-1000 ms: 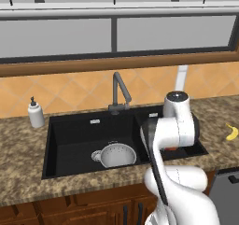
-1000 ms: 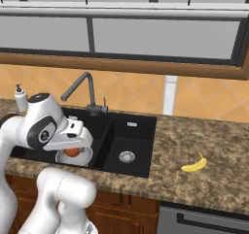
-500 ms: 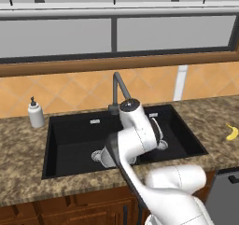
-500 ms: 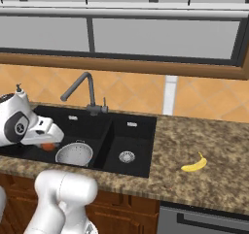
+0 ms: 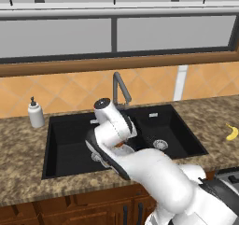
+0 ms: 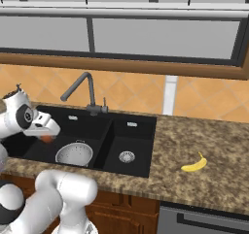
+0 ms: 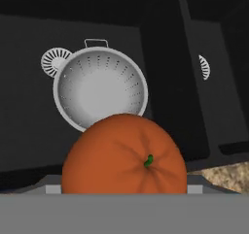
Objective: Put the colander in the sink, put the banana, orange in the colander, and turn on the sink faucet and pour water over the colander.
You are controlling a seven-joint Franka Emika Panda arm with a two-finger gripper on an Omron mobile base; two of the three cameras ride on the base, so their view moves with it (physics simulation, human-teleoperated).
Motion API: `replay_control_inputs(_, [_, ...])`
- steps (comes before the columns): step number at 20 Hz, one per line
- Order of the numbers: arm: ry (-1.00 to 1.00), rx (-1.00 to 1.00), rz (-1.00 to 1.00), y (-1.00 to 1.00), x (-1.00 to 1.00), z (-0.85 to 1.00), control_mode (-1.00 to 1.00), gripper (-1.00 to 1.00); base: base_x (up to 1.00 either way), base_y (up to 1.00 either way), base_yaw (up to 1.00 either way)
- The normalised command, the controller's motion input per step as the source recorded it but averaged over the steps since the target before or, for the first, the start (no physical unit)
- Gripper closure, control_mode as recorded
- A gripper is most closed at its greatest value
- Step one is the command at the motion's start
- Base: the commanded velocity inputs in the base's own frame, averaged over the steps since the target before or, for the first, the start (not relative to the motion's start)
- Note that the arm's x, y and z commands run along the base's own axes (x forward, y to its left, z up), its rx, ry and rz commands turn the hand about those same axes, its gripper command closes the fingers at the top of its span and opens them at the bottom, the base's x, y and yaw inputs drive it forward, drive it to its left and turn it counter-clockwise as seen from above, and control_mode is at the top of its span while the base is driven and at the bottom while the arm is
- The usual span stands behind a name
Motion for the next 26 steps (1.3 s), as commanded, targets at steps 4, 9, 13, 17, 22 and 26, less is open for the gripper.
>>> replay_control_inputs(4, [0.26, -0.08, -0.03, 0.07, 0.98, -0.44, -1.00, 1.00, 0.00, 0.00, 0.00])
replay_control_inputs(9, [0.28, -0.17, 0.00, 0.00, 0.67, -0.68, -1.00, 1.00, 0.00, 0.00, 0.00])
replay_control_inputs(13, [0.13, -0.14, 0.00, 0.00, 0.40, -0.60, -1.00, 1.00, 0.00, 0.00, 0.00])
replay_control_inputs(17, [0.01, -0.13, 0.00, -0.02, 0.11, -0.59, -1.00, 1.00, 0.00, 0.00, 0.00])
replay_control_inputs(22, [-0.01, -0.07, 0.00, -0.06, -0.02, -0.46, -1.00, 1.00, 0.00, 0.00, 0.00])
replay_control_inputs(26, [-0.02, 0.00, 0.00, -0.16, 0.06, -0.31, -1.00, 1.00, 0.00, 0.00, 0.00])
